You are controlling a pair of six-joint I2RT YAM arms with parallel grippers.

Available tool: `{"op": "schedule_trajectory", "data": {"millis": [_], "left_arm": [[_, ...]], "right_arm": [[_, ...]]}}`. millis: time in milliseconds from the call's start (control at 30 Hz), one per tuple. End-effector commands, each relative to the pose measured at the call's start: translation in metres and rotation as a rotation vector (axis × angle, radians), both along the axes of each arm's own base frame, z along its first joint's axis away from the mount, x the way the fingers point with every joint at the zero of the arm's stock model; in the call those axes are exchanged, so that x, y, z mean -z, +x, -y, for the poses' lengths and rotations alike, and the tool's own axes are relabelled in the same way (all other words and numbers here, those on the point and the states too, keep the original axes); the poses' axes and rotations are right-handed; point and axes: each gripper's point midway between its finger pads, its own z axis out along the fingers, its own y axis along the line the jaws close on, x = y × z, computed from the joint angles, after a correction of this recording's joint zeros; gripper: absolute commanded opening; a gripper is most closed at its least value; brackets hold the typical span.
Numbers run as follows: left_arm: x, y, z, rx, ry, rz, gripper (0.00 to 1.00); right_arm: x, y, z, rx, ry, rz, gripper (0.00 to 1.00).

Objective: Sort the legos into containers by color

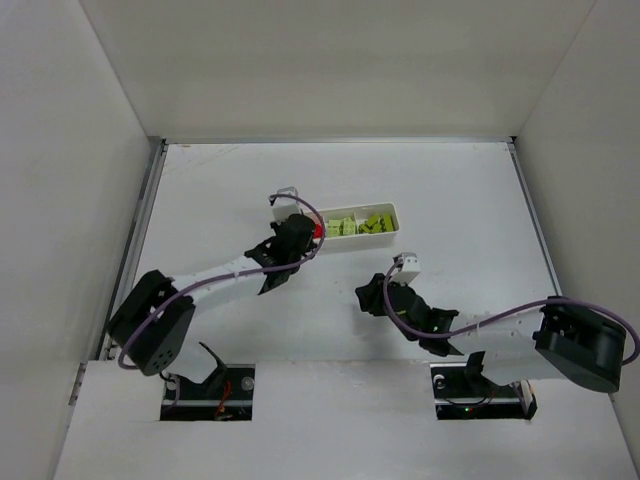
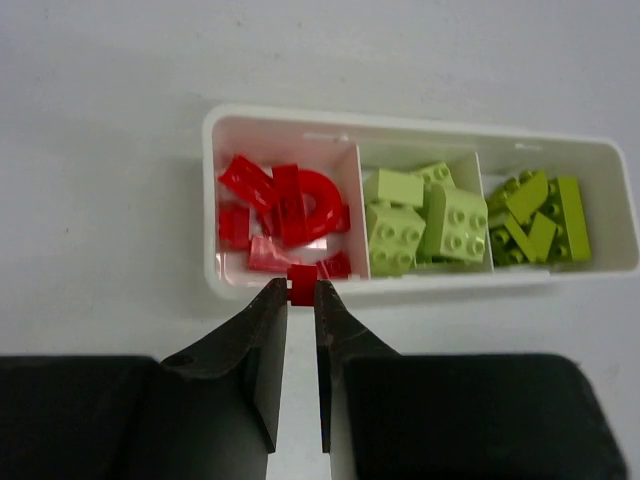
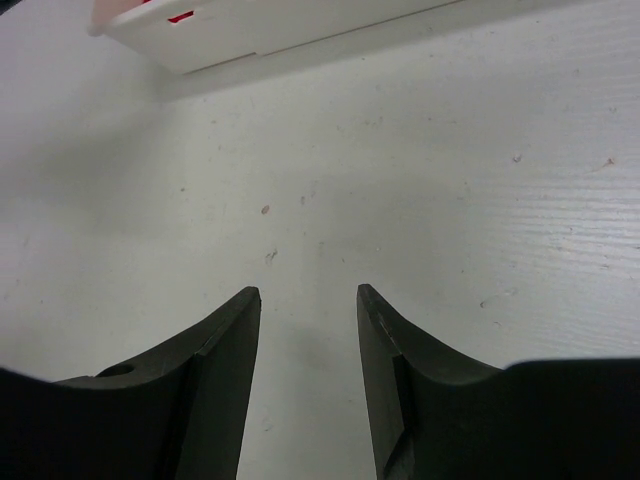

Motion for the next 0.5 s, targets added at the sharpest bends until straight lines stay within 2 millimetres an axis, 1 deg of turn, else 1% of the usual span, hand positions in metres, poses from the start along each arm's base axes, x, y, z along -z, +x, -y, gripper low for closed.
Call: {"op": "schedule_trajectory", "data": {"millis": [0, 67, 100, 167, 200, 333, 400, 467], "left_arm": [[-0.016, 0.036, 0.016, 0.038, -0.024, 0.042, 0.13], [-0.007, 0.048, 0.016, 0.032, -0.004, 0.024, 0.18], [-0.006, 0.051, 0.017, 0.032, -0.002, 0.019, 0.22], [-0.007, 0.053, 0.018, 0.038, -0.003, 0.02, 0.32], [-0.011, 0.052, 0.018, 0.038, -0.006, 0.031, 0.37], [-0.03, 0.042, 0.012, 0.036, -0.019, 0.066, 0.53], [-0.038, 0.032, 0.004, 0.037, -0.022, 0.082, 0.59], [-0.041, 0.02, -0.007, 0.027, -0.029, 0.093, 0.63]], "right_arm": [[-0.005, -0.001, 0.005, 0.037, 0.043, 0.012, 0.49], [-0.005, -0.002, 0.007, 0.041, 0.05, 0.011, 0.49], [-0.007, -0.004, 0.006, 0.038, 0.059, 0.013, 0.49], [-0.007, -0.007, 0.006, 0.036, 0.069, 0.012, 0.49], [-0.007, -0.007, 0.007, 0.039, 0.068, 0.014, 0.49], [-0.009, -0.006, 0.007, 0.043, 0.06, 0.022, 0.5], [-0.01, -0.006, 0.007, 0.043, 0.062, 0.026, 0.5], [-0.014, -0.006, 0.007, 0.039, 0.064, 0.035, 0.5]]}}
